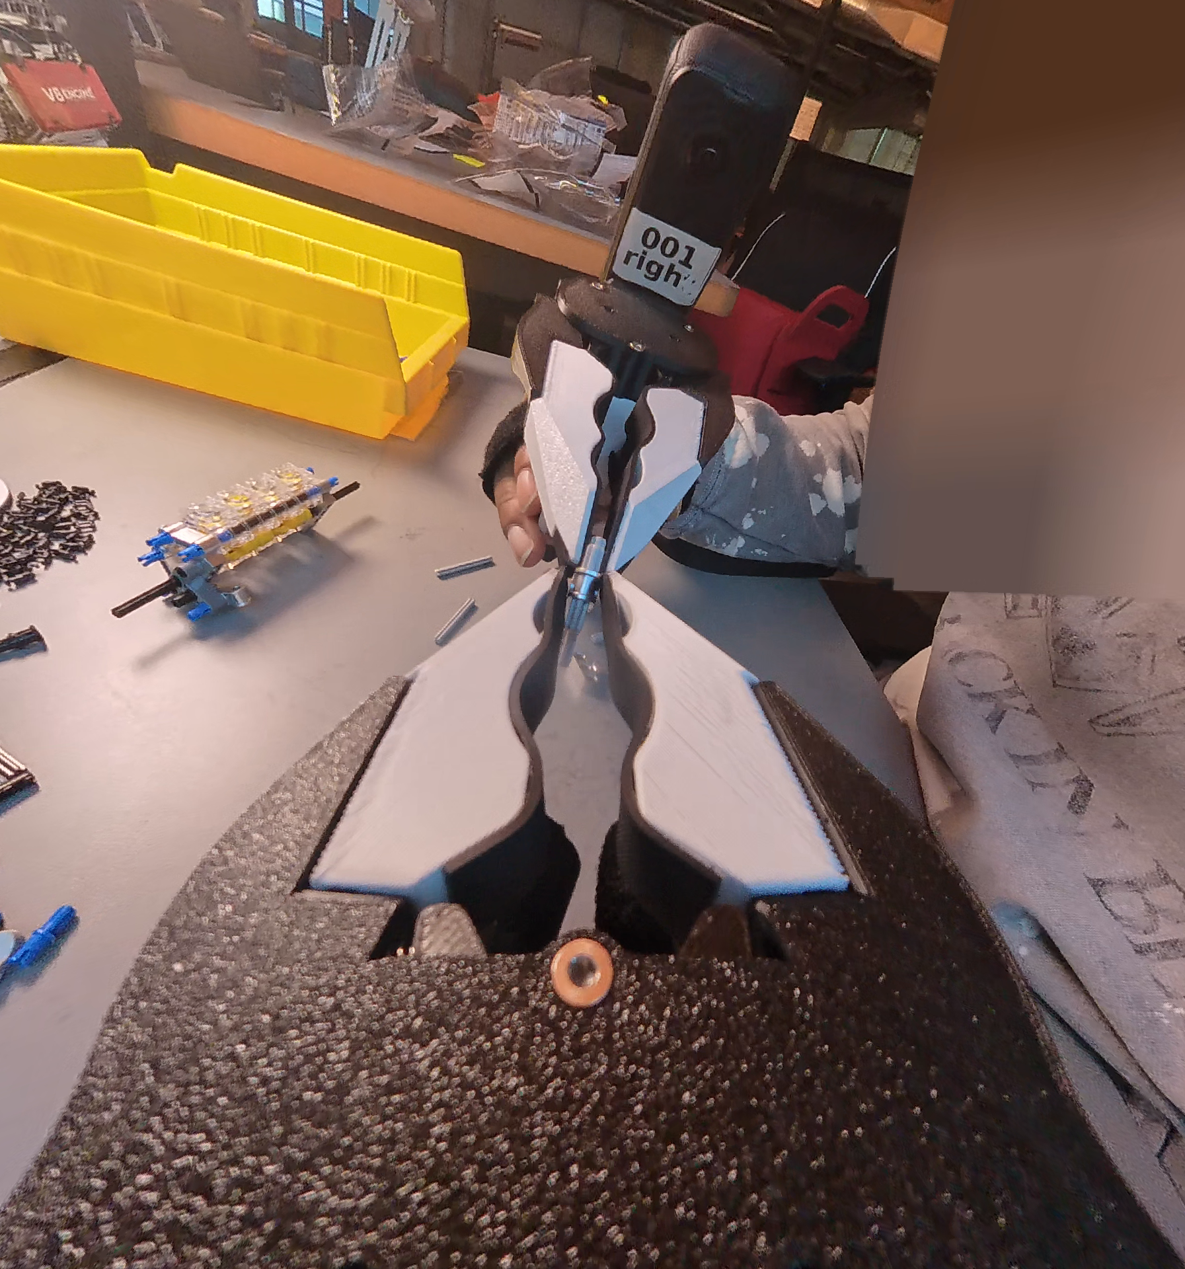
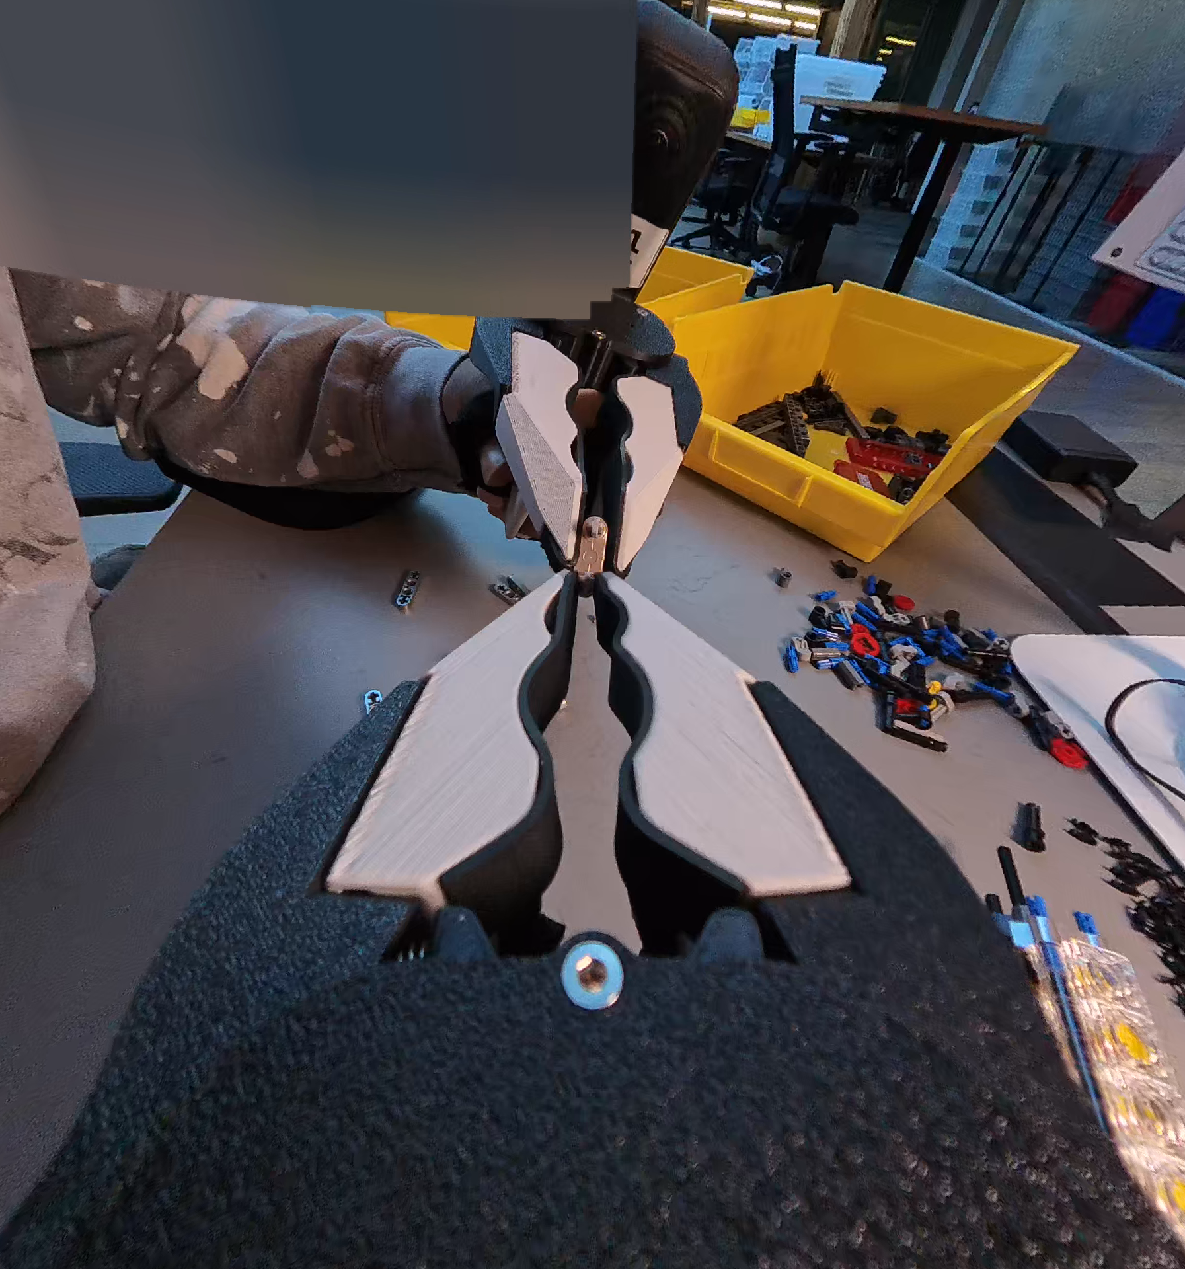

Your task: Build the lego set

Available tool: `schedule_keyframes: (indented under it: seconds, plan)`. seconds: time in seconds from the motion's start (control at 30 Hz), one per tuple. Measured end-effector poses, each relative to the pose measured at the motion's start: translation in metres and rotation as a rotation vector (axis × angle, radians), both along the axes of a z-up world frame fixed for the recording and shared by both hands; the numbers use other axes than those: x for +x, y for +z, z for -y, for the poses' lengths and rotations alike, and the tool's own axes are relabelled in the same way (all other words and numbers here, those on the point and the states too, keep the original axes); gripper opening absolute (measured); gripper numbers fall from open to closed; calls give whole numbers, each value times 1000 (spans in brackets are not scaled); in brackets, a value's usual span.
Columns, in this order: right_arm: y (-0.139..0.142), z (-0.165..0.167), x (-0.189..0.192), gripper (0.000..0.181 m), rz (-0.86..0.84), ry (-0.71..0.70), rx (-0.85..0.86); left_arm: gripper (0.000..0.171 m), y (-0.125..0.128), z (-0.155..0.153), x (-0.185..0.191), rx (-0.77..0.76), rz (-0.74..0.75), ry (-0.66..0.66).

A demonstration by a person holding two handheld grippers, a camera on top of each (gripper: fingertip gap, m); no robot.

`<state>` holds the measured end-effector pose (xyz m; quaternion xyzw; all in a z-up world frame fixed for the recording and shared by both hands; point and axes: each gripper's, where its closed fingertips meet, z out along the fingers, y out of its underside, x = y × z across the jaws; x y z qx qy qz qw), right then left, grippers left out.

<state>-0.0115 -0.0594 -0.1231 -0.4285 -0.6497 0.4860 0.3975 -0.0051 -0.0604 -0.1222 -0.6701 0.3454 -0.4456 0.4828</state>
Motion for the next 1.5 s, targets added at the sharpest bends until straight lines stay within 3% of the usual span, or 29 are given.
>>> schedule_keyframes:
  seconds: [0.4,0.57,0.73,0.8,0.9,1.03,1.23,1.37,1.5]
  plan:
    - [1,8,3,2,-22,46,38,7,-1,9,3,102,-61,-35]
    - [-5,4,4,2,1,50,34,6,-14,6,4,145,-231,1]
    - [-8,2,6,1,20,54,34,5,-21,4,1,156,-297,11]
    - [7,-2,11,0,-48,57,-8,5,-38,-3,-11,147,-395,48]
    - [24,-15,19,0,-83,-3,39,5,-27,-4,-11,124,-299,47]
    - [20,-20,15,0,-78,-25,-66,5,-27,-8,-11,52,-218,62]
    - [22,-14,12,22,-86,30,-228,6,-18,-12,-13,-18,-79,80]
    - [27,-13,11,26,-106,46,-309,6,-7,-12,-12,-79,46,71]
    - [38,-16,12,27,-154,82,-507,6,-1,-13,-9,-158,166,54]
